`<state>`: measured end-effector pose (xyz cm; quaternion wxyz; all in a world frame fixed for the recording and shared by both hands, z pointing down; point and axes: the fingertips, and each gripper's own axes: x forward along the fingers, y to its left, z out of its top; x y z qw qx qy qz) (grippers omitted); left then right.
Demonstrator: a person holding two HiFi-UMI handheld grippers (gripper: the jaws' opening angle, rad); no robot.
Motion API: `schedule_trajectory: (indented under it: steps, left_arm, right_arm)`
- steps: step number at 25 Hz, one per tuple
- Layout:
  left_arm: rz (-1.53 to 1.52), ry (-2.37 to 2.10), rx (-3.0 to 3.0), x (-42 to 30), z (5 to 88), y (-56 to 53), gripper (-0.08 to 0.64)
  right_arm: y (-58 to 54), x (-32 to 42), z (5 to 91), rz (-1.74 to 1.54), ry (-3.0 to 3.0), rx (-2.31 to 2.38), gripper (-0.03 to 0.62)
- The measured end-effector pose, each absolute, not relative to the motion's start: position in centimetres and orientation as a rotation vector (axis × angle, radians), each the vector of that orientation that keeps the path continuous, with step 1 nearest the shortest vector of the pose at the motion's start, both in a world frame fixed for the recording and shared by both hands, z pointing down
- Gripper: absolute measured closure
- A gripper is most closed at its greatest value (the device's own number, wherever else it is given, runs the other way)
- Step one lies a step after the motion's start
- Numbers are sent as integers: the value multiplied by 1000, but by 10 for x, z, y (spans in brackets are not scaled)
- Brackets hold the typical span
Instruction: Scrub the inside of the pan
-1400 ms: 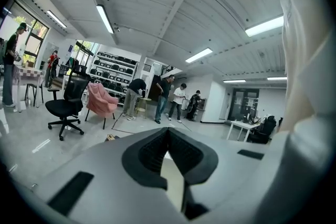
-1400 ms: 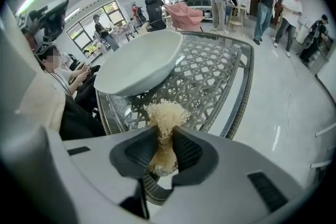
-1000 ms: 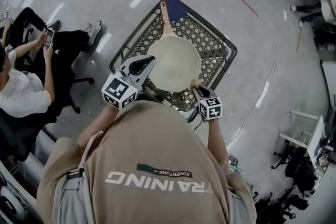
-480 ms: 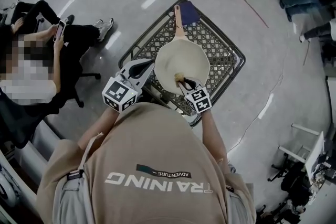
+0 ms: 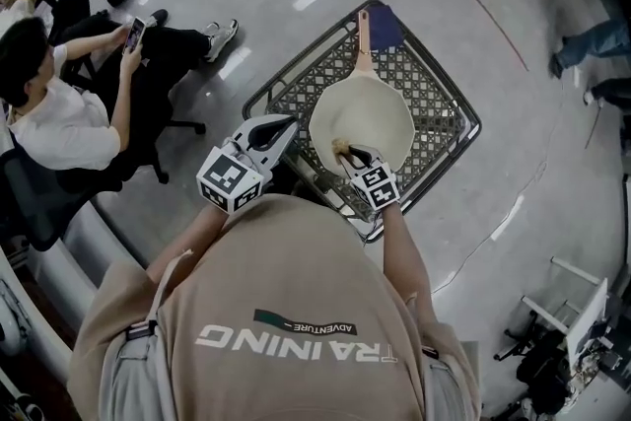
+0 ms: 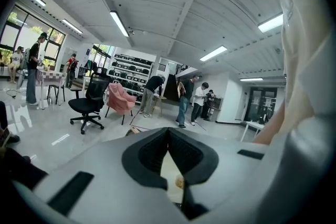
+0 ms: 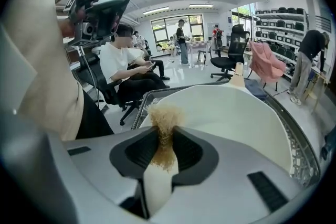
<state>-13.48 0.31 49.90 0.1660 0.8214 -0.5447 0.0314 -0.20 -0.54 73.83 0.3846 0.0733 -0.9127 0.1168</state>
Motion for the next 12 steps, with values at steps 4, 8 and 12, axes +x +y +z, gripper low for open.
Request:
schedule_trajectory:
  steps: [4, 8, 12]
  left_arm:
    - [110, -1574, 2310, -139, 499, 13, 543]
    - [132, -1570, 2313, -142, 499, 18, 541]
    - [118, -1566, 2303, -143, 497, 21, 542]
  right_arm:
    - [-3, -17, 746, 243, -2321, 73, 494]
    - [-5, -30, 759, 232, -2308, 5, 494]
    - [6, -42, 771, 255, -2280, -58, 494]
